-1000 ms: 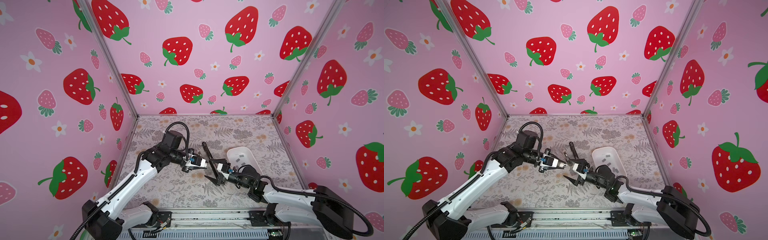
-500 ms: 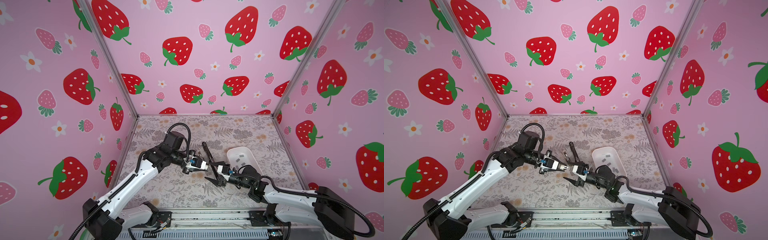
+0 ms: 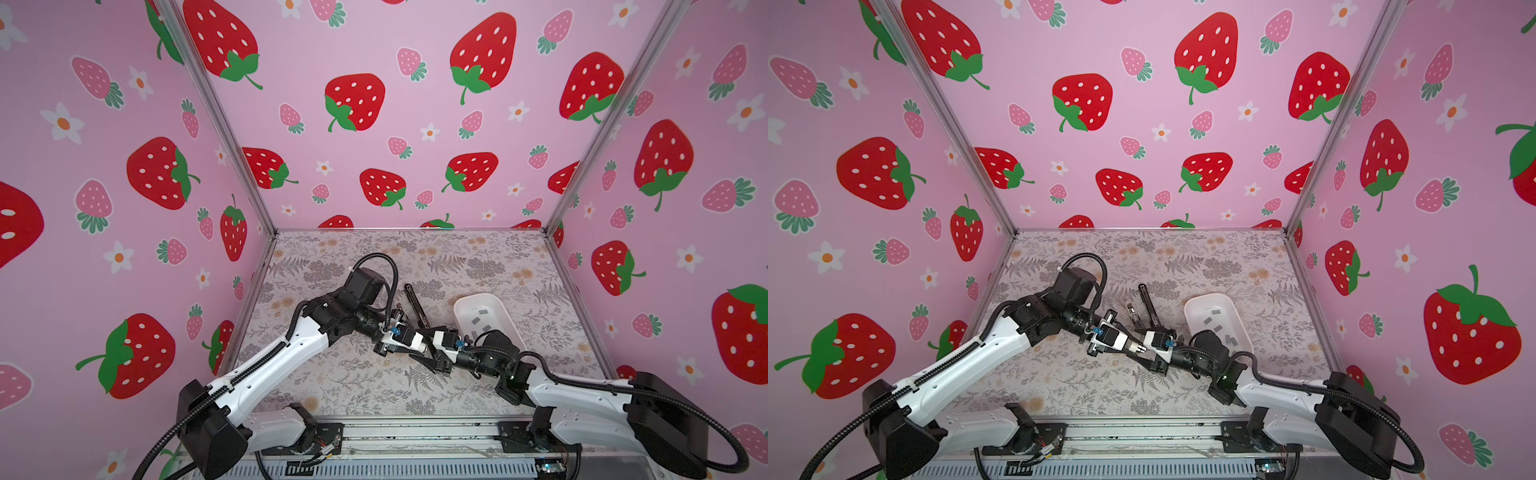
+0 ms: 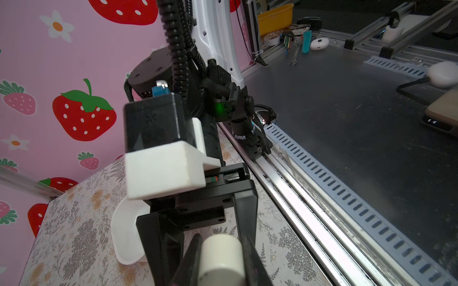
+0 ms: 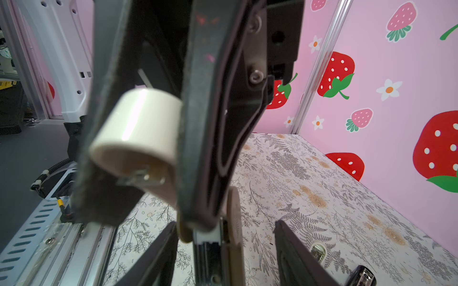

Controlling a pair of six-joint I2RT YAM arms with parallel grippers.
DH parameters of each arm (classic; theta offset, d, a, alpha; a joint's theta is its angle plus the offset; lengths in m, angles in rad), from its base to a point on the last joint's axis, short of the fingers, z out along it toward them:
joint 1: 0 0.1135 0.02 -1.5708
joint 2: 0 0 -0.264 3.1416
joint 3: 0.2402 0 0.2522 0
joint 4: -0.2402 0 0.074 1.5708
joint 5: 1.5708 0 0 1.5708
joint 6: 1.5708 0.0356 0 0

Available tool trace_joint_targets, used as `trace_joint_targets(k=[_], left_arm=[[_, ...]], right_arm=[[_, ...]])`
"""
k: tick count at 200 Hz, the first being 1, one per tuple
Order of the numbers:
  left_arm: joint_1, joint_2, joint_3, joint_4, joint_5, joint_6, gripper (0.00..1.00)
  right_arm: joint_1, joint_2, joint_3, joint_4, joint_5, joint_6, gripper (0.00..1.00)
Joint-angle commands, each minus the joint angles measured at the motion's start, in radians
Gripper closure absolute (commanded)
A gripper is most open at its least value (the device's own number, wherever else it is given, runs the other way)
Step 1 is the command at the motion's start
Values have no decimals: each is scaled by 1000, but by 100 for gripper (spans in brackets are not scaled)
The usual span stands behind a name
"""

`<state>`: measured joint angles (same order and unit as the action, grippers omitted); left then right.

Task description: Load the staples into the stapler

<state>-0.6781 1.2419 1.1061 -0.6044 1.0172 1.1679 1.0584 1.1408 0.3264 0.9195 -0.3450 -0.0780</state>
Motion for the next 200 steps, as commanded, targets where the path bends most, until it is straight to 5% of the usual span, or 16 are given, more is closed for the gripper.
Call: trace_joint_targets(k=[1,118,129,144,172,186,200], left_arm=[[-9,16,38,-21,61,23,100],[-21,17,23,31,49,-14,100],[-22,4,8,68,47,-45,95],[-22,-23,-19,131,46,-82,75],[-21,-80,-83,293,-36,-213,52],[-23,-102,-122,466,-173,-378,44],[-50,-125,-170,713,-478,-662,31]], right_arm=[[7,11,30,31,-21,1,40],[6,16,30,41,4,35,73],[6,13,32,32,38,48,78],[6,10,30,29,85,63,83],[5,-7,28,12,186,98,85],[2,-19,20,13,250,122,86],[-1,-28,15,10,316,151,86]])
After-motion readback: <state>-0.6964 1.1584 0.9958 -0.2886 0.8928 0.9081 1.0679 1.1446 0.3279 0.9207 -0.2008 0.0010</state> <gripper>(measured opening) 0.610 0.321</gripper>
